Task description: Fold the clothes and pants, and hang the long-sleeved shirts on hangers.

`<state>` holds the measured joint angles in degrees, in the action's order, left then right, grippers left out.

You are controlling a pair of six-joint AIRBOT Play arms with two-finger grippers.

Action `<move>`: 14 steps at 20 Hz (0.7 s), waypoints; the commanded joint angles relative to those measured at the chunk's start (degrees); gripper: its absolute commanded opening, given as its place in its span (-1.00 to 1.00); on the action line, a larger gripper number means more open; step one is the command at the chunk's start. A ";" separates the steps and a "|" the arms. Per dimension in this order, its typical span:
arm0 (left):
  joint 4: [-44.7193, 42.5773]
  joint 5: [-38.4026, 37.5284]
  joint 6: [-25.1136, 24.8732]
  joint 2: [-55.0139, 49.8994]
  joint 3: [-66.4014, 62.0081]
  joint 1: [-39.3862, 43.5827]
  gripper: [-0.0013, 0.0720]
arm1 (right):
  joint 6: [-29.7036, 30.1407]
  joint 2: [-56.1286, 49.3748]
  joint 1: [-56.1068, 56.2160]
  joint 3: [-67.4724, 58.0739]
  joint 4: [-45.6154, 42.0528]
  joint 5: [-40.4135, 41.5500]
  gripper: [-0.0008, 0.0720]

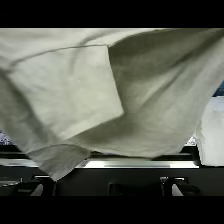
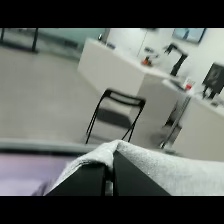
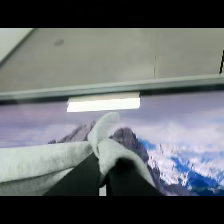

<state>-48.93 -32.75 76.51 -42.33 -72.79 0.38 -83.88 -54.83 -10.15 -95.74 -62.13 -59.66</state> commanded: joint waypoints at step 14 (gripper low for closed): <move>4.28 -23.85 0.46 -40.52 6.23 -8.55 0.56 | -5.35 -45.75 -8.59 -2.32 15.54 -23.56 0.56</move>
<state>-41.36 -43.48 77.97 -81.30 -64.49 -3.31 -91.64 -99.68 -13.76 -96.88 -44.56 -71.61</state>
